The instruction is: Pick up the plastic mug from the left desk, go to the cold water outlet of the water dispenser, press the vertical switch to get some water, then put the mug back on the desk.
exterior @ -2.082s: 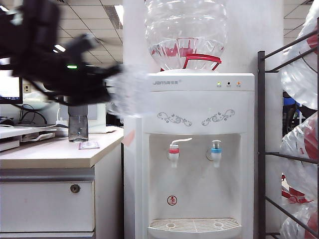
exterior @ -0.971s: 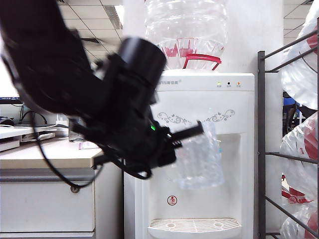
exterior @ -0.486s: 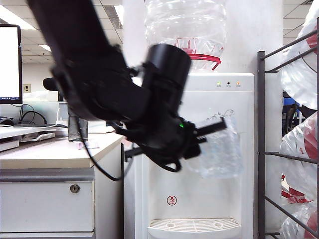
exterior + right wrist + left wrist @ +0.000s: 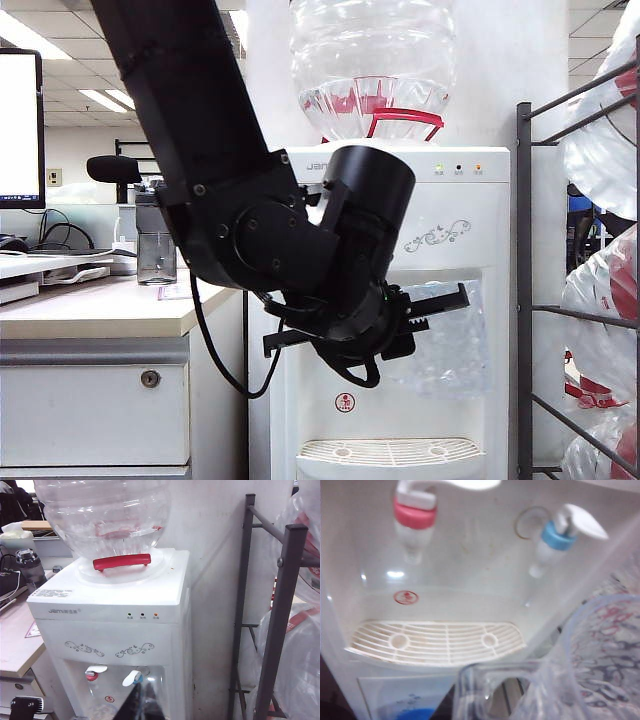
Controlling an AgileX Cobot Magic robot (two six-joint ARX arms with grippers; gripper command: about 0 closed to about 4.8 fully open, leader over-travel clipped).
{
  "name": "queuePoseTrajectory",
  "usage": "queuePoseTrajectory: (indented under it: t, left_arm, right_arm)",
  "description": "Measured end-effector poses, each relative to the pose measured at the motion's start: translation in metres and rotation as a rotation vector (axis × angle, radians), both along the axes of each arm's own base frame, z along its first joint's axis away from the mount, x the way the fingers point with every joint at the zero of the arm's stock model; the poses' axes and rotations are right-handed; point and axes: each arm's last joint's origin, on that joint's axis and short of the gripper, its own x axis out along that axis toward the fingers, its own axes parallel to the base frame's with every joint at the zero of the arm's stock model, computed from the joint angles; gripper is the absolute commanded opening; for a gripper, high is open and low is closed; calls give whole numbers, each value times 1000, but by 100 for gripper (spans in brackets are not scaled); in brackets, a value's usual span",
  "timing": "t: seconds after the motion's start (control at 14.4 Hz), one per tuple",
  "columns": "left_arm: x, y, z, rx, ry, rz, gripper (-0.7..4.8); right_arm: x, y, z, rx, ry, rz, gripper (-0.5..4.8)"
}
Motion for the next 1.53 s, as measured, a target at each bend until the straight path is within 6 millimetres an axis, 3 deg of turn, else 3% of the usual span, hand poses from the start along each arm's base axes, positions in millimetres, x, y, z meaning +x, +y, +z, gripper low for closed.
queuePoseTrajectory:
  t: [0.42,0.83,1.11,1.53]
  left_arm:
    - [7,1,-11,59,1,43,-6]
    - [26,-14,3,119,22,40,-6]
    - [37,-18,-8,165,63,50,-6]
    - [45,-9,-11,187,90,69,-6]
  right_arm:
    - [0,0,0,0,0,0,-5]
    - [0,0,0,0,0,0,-5]
    - [0,0,0,-1,0,0,-5]
    - [18,8,-12,-143,83,228,-5]
